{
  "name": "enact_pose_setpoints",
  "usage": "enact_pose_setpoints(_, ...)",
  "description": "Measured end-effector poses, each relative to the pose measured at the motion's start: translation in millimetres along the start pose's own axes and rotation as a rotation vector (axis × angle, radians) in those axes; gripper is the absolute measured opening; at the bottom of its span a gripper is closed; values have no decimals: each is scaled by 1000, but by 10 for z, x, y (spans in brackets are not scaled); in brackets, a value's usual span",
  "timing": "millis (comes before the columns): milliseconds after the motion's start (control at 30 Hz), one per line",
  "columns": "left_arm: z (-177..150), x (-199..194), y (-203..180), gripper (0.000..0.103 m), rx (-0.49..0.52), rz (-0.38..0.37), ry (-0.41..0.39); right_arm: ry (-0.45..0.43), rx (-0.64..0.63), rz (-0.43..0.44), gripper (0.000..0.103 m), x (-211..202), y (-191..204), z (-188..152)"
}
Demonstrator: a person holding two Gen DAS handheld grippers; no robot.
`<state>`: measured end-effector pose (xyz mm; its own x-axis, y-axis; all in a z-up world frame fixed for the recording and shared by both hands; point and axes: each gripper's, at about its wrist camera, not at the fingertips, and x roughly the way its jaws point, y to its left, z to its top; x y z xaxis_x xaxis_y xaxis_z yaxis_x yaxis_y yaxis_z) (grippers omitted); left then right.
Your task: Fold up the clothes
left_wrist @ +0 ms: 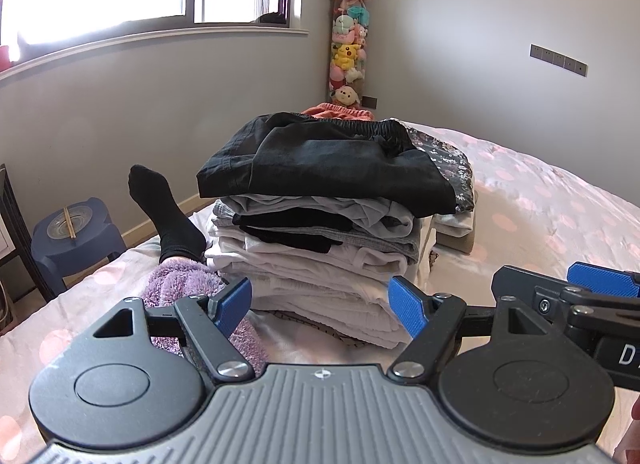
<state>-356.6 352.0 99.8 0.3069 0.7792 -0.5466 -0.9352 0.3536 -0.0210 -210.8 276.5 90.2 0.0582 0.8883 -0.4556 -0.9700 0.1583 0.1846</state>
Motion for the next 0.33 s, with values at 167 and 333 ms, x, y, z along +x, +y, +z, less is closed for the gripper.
enact_pose_setpoints(167,-3,-10,6,75,-3,-2,-2,0,2,0,87,-3,4,-13)
enact_pose_setpoints(333,-7,-16,0,75,-2,-7,-4,3,8,1,87,-6,-9,-31)
